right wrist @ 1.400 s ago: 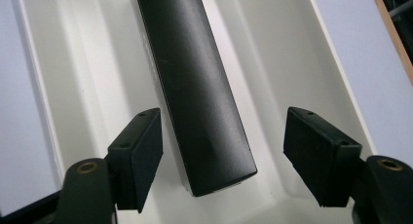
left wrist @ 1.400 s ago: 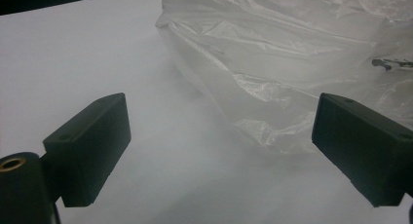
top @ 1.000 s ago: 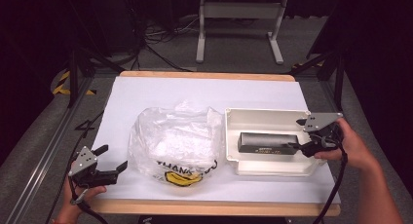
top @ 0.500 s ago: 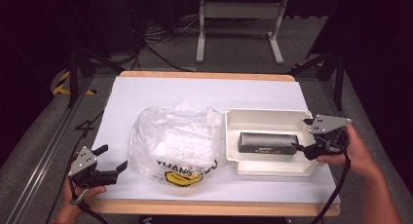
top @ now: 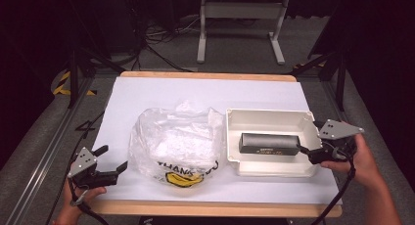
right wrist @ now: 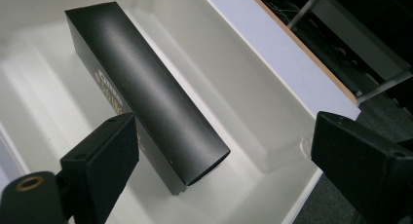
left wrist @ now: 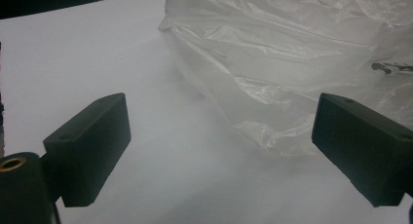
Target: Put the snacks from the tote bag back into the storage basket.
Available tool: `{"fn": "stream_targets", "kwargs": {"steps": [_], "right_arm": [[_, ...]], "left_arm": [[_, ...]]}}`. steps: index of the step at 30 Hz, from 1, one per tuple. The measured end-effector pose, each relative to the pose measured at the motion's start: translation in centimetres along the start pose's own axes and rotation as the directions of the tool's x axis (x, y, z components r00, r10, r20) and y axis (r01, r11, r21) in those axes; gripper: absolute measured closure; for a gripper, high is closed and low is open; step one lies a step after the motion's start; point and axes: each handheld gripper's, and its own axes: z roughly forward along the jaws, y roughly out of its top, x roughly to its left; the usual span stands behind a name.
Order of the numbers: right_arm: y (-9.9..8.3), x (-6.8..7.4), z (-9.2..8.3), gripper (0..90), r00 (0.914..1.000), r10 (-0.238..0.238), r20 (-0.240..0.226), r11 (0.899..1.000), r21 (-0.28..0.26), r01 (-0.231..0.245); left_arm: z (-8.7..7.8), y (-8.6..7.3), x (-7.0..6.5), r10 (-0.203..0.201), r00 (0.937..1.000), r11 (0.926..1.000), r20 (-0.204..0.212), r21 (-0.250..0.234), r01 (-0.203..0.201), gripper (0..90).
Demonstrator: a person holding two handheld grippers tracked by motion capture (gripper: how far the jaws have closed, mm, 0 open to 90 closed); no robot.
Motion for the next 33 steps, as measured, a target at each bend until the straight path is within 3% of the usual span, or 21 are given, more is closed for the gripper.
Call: {"fn": "stream_targets", "kwargs": {"steps": [14,26,33], "right_arm": [[-2.7,0.8,-0.7,9.1,0.9974,0.066,0.029,0.998,-0.019,-0.066],[-4.8,1.6,-0.9,9.3,0.9905,0.129,0.047,0.99,-0.072,-0.125],[-5.9,2.3,-0.8,8.6,0.9892,0.136,0.055,0.988,-0.08,-0.131]], "left_arm": [[0.0,0.0,0.0,0.002,1.0,1.0,-0.001,0.006,-0.002,8.1],[0.0,0.0,0.0,0.002,1.0,1.0,0.001,0.007,-0.002,8.1],[0.0,0.0,0.0,0.003,1.0,1.0,0.002,0.007,-0.003,8.1]]}}
